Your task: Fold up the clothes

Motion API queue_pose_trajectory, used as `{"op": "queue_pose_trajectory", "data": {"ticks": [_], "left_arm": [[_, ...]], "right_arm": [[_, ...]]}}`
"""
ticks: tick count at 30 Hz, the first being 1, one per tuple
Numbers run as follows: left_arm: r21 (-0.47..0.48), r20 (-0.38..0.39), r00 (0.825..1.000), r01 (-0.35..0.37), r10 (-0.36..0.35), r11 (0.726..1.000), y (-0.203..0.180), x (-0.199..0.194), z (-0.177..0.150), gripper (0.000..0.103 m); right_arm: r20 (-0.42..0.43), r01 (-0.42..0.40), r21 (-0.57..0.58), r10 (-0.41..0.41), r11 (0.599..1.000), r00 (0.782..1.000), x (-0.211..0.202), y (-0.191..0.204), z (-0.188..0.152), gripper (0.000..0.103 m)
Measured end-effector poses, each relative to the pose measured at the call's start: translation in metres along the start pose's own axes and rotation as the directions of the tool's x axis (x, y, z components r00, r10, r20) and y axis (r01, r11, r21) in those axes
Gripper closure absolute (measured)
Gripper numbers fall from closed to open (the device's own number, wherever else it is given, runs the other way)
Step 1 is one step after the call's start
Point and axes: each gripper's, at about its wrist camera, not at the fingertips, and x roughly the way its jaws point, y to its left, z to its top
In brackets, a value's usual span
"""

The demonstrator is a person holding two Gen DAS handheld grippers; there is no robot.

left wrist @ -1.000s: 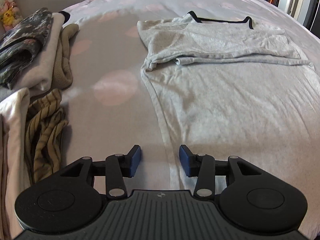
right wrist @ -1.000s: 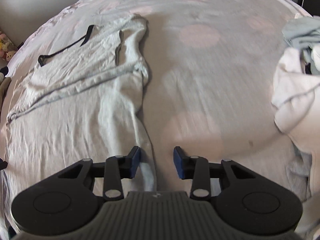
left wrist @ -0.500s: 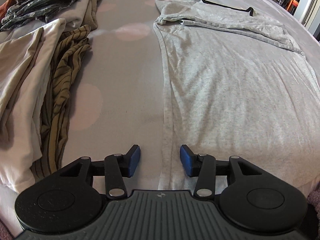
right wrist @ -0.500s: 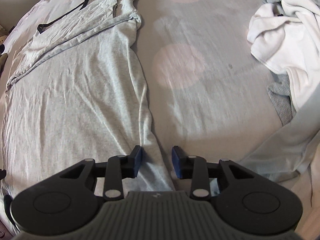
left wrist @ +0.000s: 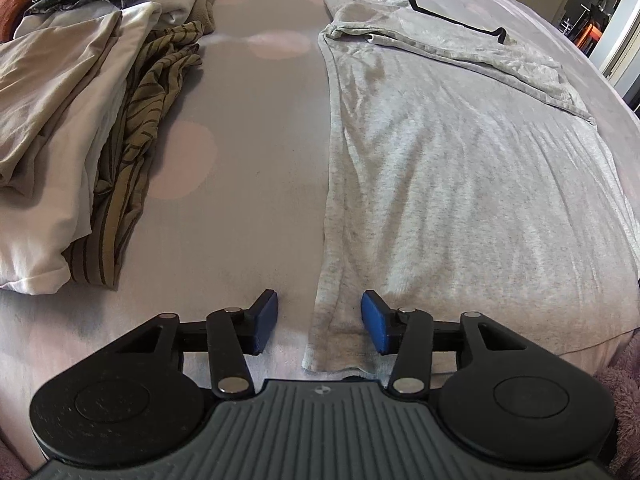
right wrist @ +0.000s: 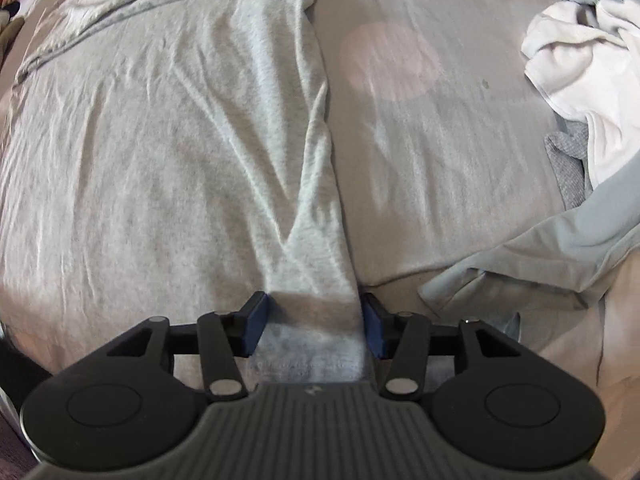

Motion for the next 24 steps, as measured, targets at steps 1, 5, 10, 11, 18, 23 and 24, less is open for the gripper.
{"op": "queue_pose_trajectory", "data": {"ticks": [1,5,10,11,18,23,24], "left_arm": [[0.000,0.010,1.000,0.005,-0.005,1.000,0.001,-0.001,-0.001,0.072],[-0.009,0.048,0.998,0.037,-0.037,0.999,0.004,-0.005,-0.006,0.097],[-0.048,0.120,0.992,0.055,-0.049,0.997,0.012,-0.015,-0.007,0.100],[-0.054,0.138,0.989,0.058,-0.050,0.997,0.013,-0.018,-0.006,0.101],[-0.024,0.209,0.978,-0.013,0.017,1.000,0.006,-0.025,0.010,0.101],[-0.002,0.205,0.977,-0.066,0.065,0.998,0.004,-0.008,0.026,0.101],[-0.003,0.190,0.979,-0.075,0.074,0.997,0.004,-0.001,0.026,0.101]], "right_arm": [[0.002,0.011,-0.020,-0.011,1.000,1.000,-0.001,0.003,-0.002,0.062],[0.055,0.009,-0.011,-0.008,1.000,0.998,-0.008,0.001,-0.009,0.094],[0.194,-0.057,0.038,0.049,0.998,0.980,-0.026,-0.010,-0.017,0.098],[0.223,-0.075,0.047,0.063,0.996,0.973,-0.030,-0.013,-0.019,0.098],[0.378,-0.146,0.137,0.084,0.980,0.922,-0.044,-0.027,-0.012,0.099],[0.356,-0.142,0.175,0.072,0.974,0.932,-0.027,-0.028,0.008,0.098],[0.340,-0.132,0.181,0.063,0.975,0.938,-0.022,-0.027,0.011,0.098]]}}
